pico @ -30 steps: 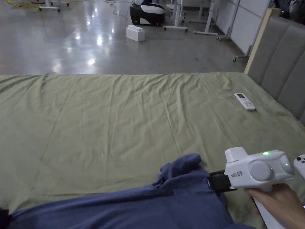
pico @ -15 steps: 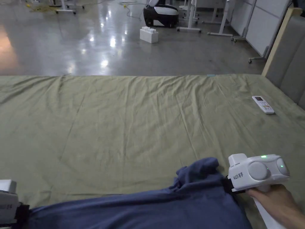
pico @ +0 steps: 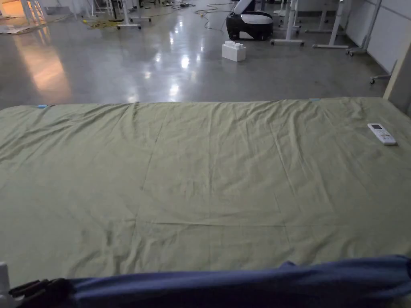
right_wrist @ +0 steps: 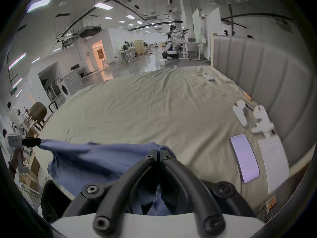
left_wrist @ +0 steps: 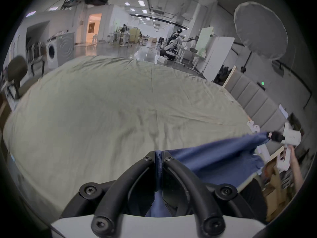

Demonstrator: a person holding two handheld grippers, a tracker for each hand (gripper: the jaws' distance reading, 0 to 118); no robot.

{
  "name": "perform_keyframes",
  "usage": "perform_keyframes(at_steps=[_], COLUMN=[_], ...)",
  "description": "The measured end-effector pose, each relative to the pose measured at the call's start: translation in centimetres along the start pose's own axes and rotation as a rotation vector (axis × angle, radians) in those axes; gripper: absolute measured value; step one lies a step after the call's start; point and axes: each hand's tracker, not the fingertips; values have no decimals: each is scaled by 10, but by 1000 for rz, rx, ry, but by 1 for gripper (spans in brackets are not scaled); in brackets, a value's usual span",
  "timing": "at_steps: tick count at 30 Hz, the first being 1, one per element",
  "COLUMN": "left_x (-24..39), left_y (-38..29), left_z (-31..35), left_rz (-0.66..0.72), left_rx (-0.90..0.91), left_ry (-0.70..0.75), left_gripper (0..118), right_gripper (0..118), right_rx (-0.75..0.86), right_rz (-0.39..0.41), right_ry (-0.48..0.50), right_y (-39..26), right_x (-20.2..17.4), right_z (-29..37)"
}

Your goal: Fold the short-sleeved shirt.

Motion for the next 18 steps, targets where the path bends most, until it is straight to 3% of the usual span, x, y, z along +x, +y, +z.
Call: perform_keyframes(at_steps=[2,5,10,12,13,14,15,18], left_x=[-9,-18,-30,-31,-31,-33,-34,-26], left_y=[-29,-60,-89,-94,-97,-97,-95,-85], left_z=[7,0,-27,-32,-28,-26,-23,12], left_rz=[13,36,-1,-25,-35,-26,-10,-41], left_rx=[-6,-57,-95,-89,-70,-55,-54,64], left_ry=[-17,5,47,83,99,120,136,197], left_gripper=[7,7,9,36,55,79,88,90], right_gripper=[3,3,3,9,25,57,72,75], right_rx=[-9,-75,-115,-129,-138,-126,-127,-48], right_rz=[-18,-108,-123,-116,-99,-77,-66,-138], right_ry=[-8,-8,-20,-36,-62,-116,-144,-163], right_y=[-35,-75,-111,-122,-125,-128,-128,-124], right_x=[3,8,1,9,9,9,11,20], right_z=[14,14,-5,-18,-19,-18,-16,8])
